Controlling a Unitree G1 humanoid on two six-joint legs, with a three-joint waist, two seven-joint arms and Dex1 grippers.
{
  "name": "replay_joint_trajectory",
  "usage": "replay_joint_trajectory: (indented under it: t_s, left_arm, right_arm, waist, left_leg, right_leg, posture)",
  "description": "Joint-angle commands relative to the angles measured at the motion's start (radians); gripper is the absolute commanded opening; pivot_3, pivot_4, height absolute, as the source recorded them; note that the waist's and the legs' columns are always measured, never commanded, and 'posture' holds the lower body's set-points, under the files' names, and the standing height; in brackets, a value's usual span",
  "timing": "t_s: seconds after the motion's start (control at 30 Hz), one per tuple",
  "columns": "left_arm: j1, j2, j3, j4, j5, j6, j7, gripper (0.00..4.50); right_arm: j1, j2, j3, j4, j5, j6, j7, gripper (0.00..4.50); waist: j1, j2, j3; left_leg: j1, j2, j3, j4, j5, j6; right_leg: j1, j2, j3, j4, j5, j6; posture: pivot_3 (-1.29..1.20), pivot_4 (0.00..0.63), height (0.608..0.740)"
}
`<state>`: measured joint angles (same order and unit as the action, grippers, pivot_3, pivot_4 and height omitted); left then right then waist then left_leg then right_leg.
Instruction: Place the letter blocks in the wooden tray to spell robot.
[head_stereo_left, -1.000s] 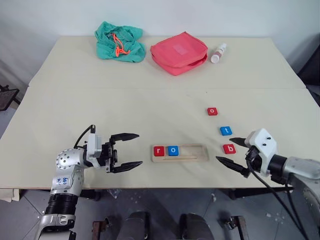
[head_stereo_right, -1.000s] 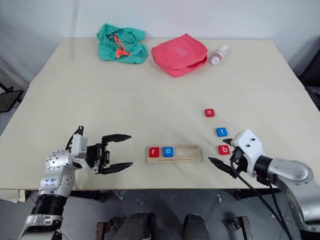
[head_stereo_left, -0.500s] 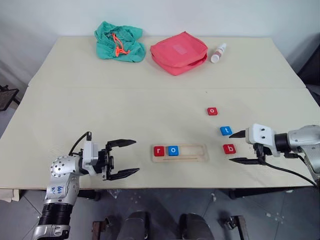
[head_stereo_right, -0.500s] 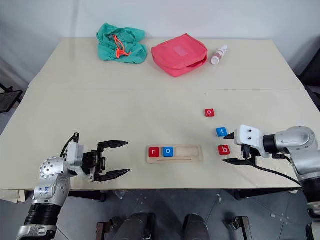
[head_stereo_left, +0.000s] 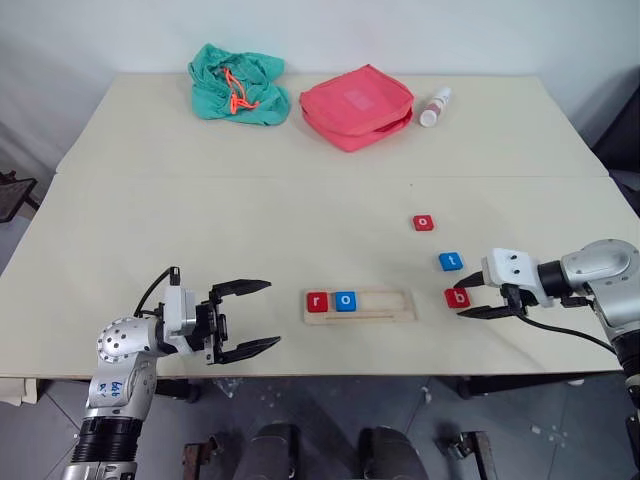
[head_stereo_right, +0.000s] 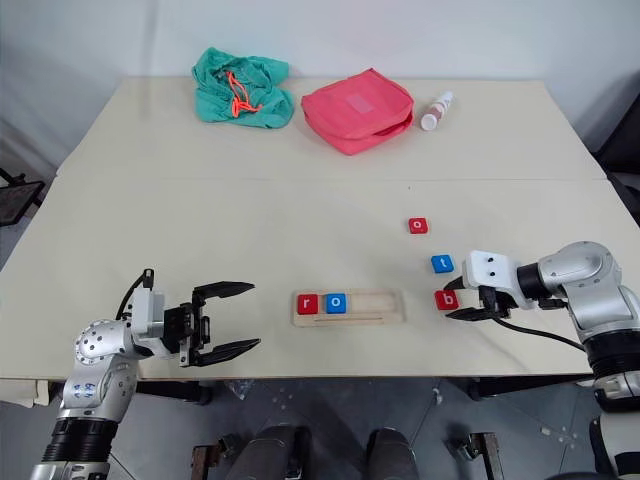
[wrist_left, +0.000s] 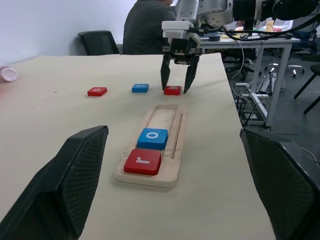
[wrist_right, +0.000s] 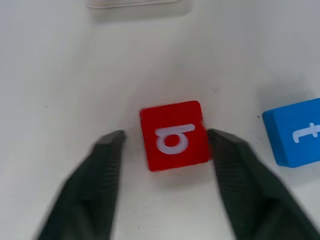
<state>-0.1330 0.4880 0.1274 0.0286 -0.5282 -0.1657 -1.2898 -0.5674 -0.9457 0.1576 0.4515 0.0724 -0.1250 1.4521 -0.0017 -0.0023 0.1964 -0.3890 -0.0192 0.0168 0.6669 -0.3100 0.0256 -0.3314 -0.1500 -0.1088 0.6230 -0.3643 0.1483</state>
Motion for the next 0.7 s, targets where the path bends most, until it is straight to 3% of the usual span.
replay_joint_trajectory:
  t_s: [0.03,0.2,0.5,0.7]
  left_arm:
    - [0.008,0.011,0.012,-0.037,-0.018,-0.007,0.005,4.50]
    - [-0.025,0.012,0.009,-0.009,-0.015,-0.007,0.001,4.50]
    - [-0.094,0.011,0.005,0.080,-0.009,-0.024,-0.047,4.50]
    - [-0.127,0.013,0.001,0.135,0.000,-0.045,-0.079,4.50]
  right_arm:
    - [0.015,0.009,0.000,-0.025,-0.007,0.020,-0.011,1.47]
    - [0.017,0.009,-0.022,-0.077,-0.007,0.075,-0.054,1.47]
    - [0.038,-0.023,-0.094,-0.466,0.125,0.513,-0.121,1.47]
    - [0.007,0.008,-0.030,-0.682,0.156,0.738,-0.177,1.47]
  waist:
    - [0.000,0.000,0.000]
    - [-0.001,0.000,0.000]
    - [0.003,0.001,0.000]
    - [0.005,0.001,0.000]
  left_leg:
    - [0.000,0.000,0.000,0.000,0.000,0.000]
    - [0.000,0.000,0.000,0.000,0.000,0.000]
    - [-0.001,0.000,-0.002,-0.001,0.000,0.000]
    - [-0.002,-0.001,-0.004,0.000,0.000,0.000]
  right_leg:
    - [0.000,0.000,0.000,0.000,0.000,0.000]
    - [0.000,0.000,-0.001,0.000,0.000,0.000]
    - [0.000,0.000,-0.001,0.000,0.000,0.000]
    - [0.000,0.000,-0.002,0.000,0.000,0.000]
  posture:
    - [0.00,0.150,0.740]
    - [0.00,0.150,0.740]
    - [0.00,0.150,0.740]
    - [0.00,0.150,0.740]
